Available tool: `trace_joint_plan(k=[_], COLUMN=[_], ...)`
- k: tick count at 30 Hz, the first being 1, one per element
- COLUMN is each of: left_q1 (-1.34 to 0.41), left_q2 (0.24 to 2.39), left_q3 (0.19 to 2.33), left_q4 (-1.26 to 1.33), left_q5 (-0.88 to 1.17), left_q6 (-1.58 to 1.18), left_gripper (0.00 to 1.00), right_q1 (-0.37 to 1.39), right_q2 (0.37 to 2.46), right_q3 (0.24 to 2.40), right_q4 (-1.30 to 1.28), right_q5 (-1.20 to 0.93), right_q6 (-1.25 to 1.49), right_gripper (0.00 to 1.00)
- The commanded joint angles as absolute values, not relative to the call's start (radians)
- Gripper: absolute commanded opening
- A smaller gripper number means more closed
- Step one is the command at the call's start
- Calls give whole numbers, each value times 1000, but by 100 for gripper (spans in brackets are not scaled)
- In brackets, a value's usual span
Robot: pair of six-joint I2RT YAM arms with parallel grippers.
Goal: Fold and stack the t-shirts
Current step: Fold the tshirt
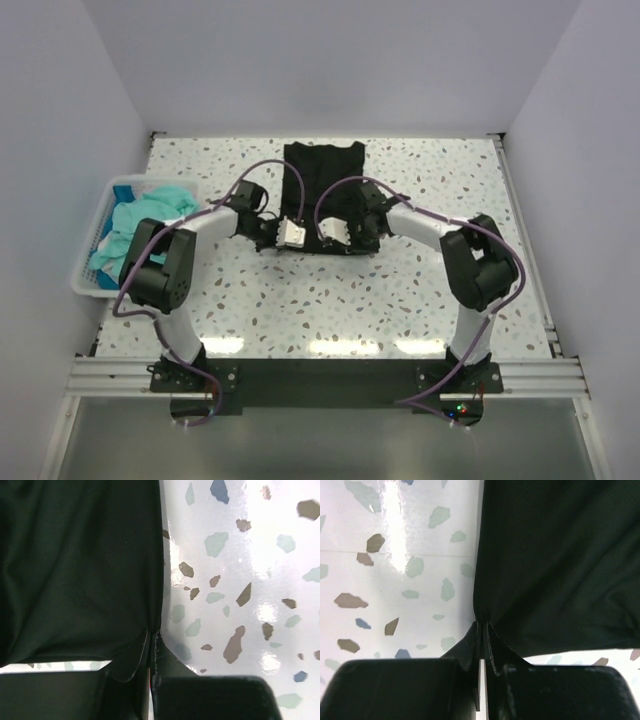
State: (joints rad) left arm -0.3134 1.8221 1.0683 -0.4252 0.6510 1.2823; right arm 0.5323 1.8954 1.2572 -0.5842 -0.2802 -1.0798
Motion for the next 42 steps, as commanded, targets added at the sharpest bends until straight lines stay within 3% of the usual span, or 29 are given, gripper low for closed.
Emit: trace_joint_plan(k=[1, 6, 13, 17, 21, 24, 42], left_q1=[-302, -285, -336, -383, -396, -388, -253], left_q2=[1727, 1661, 1474, 1329, 1246, 1226, 1768], left_q3=[1129, 1160, 977, 920, 934, 965, 1590], left_q4=[-474, -494, -546, -699, -882, -882, -1000], left_q5=[690, 692, 690, 745, 793, 773, 798], left_q6=[1165, 1072, 1054, 1086, 1091, 1045, 1184], left_gripper=[0, 0, 0, 0, 0, 0, 0], right_q1=[512, 486, 509, 555, 586, 584, 468], right_q2=[1794, 1727, 1573, 1450, 1362, 1380, 1836], right_q3=[1276, 1307, 1191, 1152, 1218, 1291, 1756], right_q4=[-659, -727, -811, -957, -1118, -1169, -1308], right_q5=[-279, -287, -305, -337, -397, -396, -426], right_q6=[-1040, -1040, -1012, -991, -953, -951, -1124], right_gripper=[0, 0, 0, 0, 0, 0, 0])
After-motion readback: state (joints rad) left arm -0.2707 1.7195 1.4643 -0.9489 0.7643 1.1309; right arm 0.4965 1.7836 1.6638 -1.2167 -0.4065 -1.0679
